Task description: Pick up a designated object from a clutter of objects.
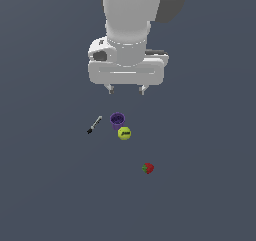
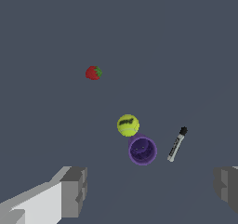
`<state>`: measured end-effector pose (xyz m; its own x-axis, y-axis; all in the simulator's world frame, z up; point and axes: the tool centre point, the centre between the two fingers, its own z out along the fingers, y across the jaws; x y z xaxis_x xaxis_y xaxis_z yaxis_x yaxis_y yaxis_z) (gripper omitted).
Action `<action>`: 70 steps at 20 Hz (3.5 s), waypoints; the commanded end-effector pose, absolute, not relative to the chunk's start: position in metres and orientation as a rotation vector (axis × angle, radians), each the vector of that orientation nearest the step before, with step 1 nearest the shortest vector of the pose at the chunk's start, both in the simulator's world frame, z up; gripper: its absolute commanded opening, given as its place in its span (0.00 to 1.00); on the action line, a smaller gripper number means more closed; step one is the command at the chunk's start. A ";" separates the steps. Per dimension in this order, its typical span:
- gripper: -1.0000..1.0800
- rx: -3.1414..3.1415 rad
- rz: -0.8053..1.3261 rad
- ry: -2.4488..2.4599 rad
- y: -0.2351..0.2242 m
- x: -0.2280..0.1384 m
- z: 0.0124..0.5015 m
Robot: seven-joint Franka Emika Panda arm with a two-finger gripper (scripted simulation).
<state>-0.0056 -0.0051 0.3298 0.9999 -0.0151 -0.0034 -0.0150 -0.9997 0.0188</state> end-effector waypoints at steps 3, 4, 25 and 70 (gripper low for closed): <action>0.96 3.122 -0.009 -0.023 -0.006 -0.006 0.329; 0.96 3.120 -0.013 -0.023 -0.007 -0.007 0.328; 0.96 3.128 -0.045 -0.102 -0.041 -0.010 0.280; 0.96 3.061 -0.001 -0.710 -0.182 -0.091 0.039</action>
